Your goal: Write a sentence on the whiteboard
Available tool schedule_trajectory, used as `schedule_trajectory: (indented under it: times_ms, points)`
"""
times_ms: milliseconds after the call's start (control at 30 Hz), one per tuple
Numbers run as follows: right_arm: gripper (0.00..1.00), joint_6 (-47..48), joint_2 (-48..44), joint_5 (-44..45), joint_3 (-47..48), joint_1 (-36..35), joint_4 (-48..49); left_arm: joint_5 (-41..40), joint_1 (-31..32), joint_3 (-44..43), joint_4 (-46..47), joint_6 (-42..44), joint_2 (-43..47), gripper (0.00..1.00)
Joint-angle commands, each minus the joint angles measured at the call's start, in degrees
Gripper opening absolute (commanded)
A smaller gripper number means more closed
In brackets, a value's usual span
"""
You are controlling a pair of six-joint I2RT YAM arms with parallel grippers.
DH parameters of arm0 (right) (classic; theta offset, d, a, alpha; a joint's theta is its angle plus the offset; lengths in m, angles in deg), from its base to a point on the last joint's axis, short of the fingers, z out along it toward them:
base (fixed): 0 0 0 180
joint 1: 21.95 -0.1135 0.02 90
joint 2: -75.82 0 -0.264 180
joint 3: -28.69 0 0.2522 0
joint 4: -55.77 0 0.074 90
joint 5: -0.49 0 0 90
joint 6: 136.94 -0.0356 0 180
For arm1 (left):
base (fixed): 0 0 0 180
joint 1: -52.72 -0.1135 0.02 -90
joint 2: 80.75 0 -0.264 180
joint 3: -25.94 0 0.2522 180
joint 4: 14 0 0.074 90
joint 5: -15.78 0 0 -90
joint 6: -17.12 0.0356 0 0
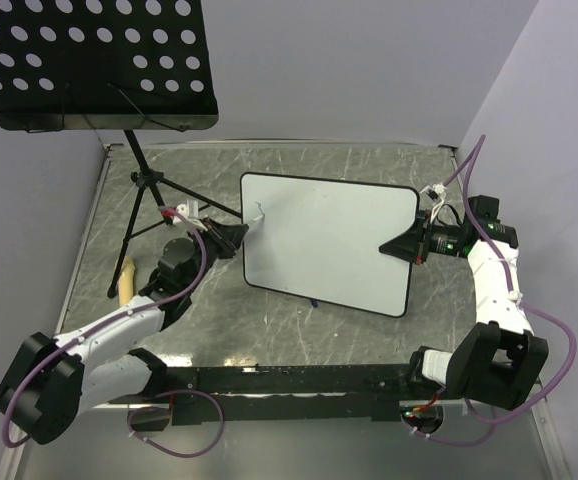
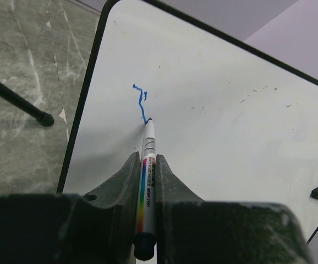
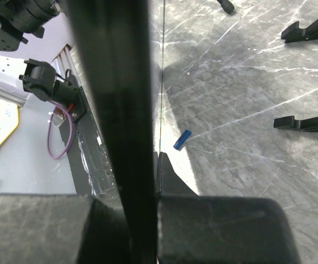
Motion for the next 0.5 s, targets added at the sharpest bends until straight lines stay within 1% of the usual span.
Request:
schedule_trajectory:
  times_ms: [0,300,400,467]
  points:
    - [0.00,3.0,-1.0,-13.8,3.5,-0.7,0.5,-0.2,0.1,-4.5,0.5,2.0,-2.1,0.01]
    - [0.00,4.0,-0.8,-13.8,3.7,-0.6,-0.4,1.1,-0.5,-7.9,1.0,2.9,-5.2,0.01]
    - [0.00,4.0,-0.7,-13.7,3.9,-0.6,-0.6,1.0,-0.6,-6.8,1.9,2.8,-3.2,0.01]
    - [0.00,4.1,-0.6,-13.8,3.8,-0.6,-0.6,0.6,-0.5,-6.1,0.5,3.0,0.3,0.01]
